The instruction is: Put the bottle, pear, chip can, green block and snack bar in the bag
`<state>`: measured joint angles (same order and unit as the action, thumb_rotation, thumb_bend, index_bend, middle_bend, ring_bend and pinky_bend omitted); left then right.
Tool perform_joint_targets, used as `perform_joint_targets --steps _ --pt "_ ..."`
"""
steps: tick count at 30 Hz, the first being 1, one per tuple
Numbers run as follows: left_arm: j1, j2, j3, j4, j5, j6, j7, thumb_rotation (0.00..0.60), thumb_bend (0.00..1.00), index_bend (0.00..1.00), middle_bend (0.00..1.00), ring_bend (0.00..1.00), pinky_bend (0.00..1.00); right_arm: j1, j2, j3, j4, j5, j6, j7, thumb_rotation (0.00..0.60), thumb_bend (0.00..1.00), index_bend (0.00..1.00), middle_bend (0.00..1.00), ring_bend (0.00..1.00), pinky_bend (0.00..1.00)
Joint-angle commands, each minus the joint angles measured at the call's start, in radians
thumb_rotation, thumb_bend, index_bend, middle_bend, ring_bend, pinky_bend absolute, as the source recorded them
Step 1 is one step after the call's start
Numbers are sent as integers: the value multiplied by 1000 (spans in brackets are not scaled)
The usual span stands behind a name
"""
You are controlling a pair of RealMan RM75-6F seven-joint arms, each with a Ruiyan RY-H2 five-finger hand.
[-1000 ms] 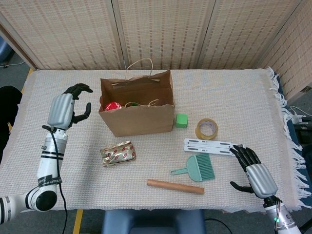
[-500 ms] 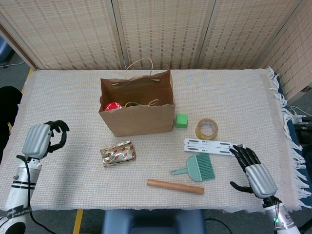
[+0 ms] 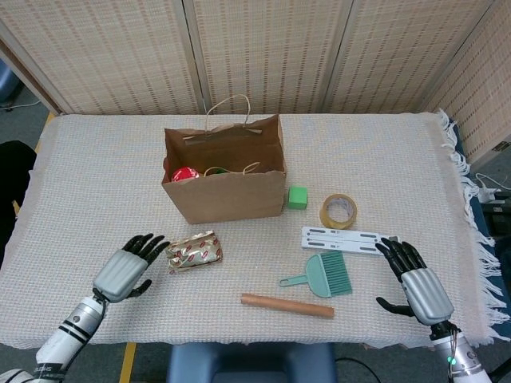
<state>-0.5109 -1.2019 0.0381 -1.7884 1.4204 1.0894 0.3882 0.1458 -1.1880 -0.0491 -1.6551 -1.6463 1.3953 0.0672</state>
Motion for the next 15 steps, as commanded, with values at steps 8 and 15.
perform_joint_targets --steps 8,15 --pt "-88 -176 -71 50 -197 -129 143 600 347 0 0 0 73 1 6 -1 -3 2 -4 12 600 66 0 0 0 0" --pt "-144 -250 -127 96 -351 -151 214 600 347 0 0 0 71 3 9 1 -7 8 -10 16 600 67 0 0 0 0"
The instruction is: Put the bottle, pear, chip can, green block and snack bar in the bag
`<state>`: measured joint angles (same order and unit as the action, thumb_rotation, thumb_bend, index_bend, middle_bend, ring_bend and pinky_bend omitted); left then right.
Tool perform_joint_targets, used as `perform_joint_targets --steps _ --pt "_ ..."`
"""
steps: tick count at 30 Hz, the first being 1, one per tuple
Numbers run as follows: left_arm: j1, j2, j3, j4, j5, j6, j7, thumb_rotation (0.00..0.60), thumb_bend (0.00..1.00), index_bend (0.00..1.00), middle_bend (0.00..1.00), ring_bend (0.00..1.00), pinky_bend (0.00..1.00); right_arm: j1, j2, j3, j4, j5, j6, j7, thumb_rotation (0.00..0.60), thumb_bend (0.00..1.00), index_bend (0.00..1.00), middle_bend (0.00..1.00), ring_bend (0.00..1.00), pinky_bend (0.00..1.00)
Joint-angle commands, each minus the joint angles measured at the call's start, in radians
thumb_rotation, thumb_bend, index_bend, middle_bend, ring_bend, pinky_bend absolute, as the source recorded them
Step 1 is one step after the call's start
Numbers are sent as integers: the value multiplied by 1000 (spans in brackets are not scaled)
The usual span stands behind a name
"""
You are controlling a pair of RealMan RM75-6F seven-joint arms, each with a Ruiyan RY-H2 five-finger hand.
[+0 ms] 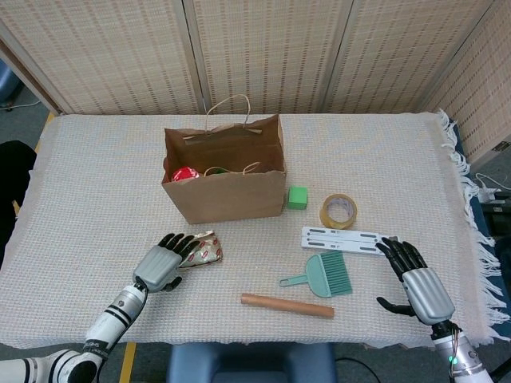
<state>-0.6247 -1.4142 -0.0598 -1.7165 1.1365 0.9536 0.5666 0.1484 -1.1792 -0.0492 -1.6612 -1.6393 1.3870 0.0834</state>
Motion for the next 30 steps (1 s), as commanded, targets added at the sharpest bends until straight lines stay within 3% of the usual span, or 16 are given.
perform_joint_targets --steps 1,5,15,18,19,20,21,22,24,30 --pt "-36 -49 -34 28 -101 -15 48 600 347 0 0 0 71 1 1 1 -1 3 -2 -1 600 67 0 0 0 0" --pt "-54 -85 -54 24 -225 -9 68 600 336 0 0 0 71 2 2 1 -4 7 -6 -3 600 66 0 0 0 0" --pt "-100 -163 -58 91 -322 14 97 600 344 0 0 0 78 2 3 3 -9 13 -11 -7 600 66 0 0 0 0" --pt "-102 -187 -58 105 -325 44 98 600 405 55 16 32 200 2 2 3 -8 14 -11 -6 600 66 0 0 0 0" --pt "-98 -197 -59 110 -316 66 95 600 440 143 71 94 300 2 3 3 -9 14 -11 -5 600 67 0 0 0 0" --pt "-93 -205 -59 114 -305 86 91 600 487 291 194 214 435 2 3 3 -9 14 -11 -4 600 66 0 0 0 0" --pt "-87 -211 -58 118 -290 108 88 600 513 374 287 295 510 3 4 3 -10 14 -12 -3 600 66 0 0 0 0" --pt "-81 -216 -55 121 -274 129 86 600 548 490 447 437 621 2 5 3 -10 14 -12 -3 600 67 0 0 0 0" --pt "-65 -214 -48 117 -249 169 82 600 583 591 612 587 732 2 5 3 -10 14 -10 -1 600 67 0 0 0 0" --pt "5 -83 -35 -14 -226 268 62 600 600 649 671 636 759 2 6 7 -12 19 -9 4 600 66 0 0 0 0"
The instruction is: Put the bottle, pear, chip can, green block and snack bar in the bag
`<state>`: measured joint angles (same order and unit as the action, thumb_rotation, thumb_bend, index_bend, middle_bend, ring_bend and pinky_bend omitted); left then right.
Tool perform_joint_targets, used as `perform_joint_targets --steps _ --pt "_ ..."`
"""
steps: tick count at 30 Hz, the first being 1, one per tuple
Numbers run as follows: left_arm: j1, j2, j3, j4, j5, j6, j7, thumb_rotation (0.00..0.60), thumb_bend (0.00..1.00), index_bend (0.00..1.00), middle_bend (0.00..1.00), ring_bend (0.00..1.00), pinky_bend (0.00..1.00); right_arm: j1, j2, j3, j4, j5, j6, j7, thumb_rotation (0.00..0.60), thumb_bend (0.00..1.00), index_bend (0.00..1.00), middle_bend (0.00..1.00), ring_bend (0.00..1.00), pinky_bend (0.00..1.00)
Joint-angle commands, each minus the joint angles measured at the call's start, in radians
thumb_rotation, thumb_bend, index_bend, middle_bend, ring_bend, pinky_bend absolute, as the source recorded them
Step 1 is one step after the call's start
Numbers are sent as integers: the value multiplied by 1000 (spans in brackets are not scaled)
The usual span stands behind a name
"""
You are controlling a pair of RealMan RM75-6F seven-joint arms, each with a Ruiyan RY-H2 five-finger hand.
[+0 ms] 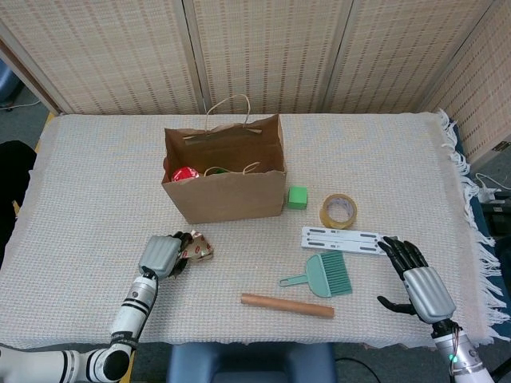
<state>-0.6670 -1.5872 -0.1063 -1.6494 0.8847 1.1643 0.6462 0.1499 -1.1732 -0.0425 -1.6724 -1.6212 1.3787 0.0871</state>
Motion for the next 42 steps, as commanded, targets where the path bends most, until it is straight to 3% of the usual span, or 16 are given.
perform_joint_targets --steps 1,4,8,17,20,27,31,42 --pt "59 121 14 -97 33 72 -24 600 600 649 672 637 758 0 0 1 -1 1 -1 1 600 66 0 0 0 0" --pt "101 216 8 -125 38 117 -61 600 600 650 672 637 756 0 2 -1 -2 -2 1 1 600 67 0 0 0 0" --pt "145 322 -39 -108 8 169 -117 600 601 650 672 637 753 -2 -1 -2 -1 -7 5 -3 600 67 0 0 0 0" --pt "165 400 -291 -144 -132 190 -379 600 600 649 667 637 745 -3 -11 -4 2 -13 6 -26 600 66 0 0 0 0" --pt "135 414 -320 -160 -80 175 -391 600 601 649 667 637 746 -3 -13 -5 2 -14 4 -32 600 66 0 0 0 0" --pt "5 391 -338 -180 25 115 -293 600 600 649 667 637 748 -3 -12 -4 2 -10 3 -35 600 67 0 0 0 0" --pt "-95 341 -314 -129 78 48 -200 600 601 650 669 637 752 -2 -8 -6 2 -10 0 -33 600 67 0 0 0 0" --pt "-301 175 -277 90 192 -17 -16 600 600 666 679 637 764 -2 6 -2 -6 8 -7 -15 600 67 0 0 0 0"
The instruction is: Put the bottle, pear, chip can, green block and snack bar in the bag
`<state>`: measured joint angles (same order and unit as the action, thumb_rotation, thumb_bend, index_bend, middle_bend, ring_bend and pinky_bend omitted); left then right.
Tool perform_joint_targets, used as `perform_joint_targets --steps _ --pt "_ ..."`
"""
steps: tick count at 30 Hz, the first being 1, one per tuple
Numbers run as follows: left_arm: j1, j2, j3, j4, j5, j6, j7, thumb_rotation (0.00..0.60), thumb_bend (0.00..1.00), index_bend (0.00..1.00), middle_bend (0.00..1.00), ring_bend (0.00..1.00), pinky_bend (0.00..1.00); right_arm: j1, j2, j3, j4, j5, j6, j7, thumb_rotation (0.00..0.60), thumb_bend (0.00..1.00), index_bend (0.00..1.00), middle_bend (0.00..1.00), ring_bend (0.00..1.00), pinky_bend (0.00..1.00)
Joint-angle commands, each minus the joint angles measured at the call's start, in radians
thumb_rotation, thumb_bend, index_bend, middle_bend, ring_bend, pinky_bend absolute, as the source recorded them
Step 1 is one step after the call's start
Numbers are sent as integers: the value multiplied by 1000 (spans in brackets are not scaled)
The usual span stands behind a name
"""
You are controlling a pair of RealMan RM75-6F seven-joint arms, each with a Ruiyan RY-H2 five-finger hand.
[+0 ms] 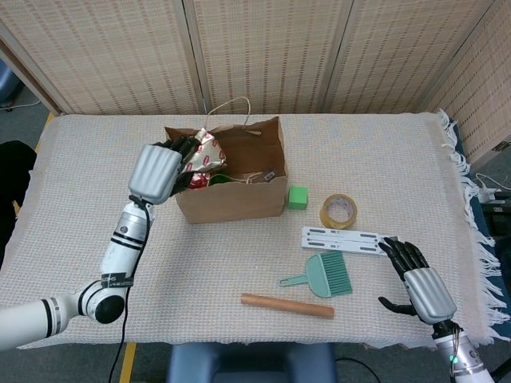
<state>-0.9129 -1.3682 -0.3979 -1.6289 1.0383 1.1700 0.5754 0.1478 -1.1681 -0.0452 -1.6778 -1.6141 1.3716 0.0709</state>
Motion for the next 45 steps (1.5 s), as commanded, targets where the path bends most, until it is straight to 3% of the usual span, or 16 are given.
perform_joint_targets --steps 1,7,9,11,14,16,19,32,45 --pt "-71 -55 19 97 53 -23 74 600 600 666 679 637 765 0 2 1 -1 3 -1 3 600 67 0 0 0 0" --pt "-140 -66 66 215 165 -41 180 600 596 659 668 631 755 0 7 3 -4 10 -4 9 600 66 0 0 0 0" --pt "-152 -60 95 243 222 -47 197 600 580 613 631 595 709 0 8 4 -5 10 -4 9 600 67 0 0 0 0" --pt "-153 -55 124 259 263 -49 211 600 541 497 515 478 604 0 8 4 -6 10 -4 9 600 67 0 0 0 0" --pt "-147 -57 142 260 277 -43 241 600 454 220 210 191 344 0 7 3 -6 8 -5 7 600 66 0 0 0 0" --pt "-143 -59 139 251 269 -39 248 600 424 94 80 70 203 0 7 2 -7 8 -6 6 600 66 0 0 0 0" --pt "-139 -61 126 236 244 -34 256 600 405 3 0 0 78 -1 6 2 -7 7 -5 2 600 66 0 0 0 0" --pt "-71 -20 110 135 183 28 236 600 414 0 0 0 100 -3 8 2 -6 3 -1 2 600 66 0 0 0 0" --pt "216 186 160 -220 103 229 44 600 420 12 0 0 103 -2 7 -1 -5 3 -7 -4 600 67 0 0 0 0"
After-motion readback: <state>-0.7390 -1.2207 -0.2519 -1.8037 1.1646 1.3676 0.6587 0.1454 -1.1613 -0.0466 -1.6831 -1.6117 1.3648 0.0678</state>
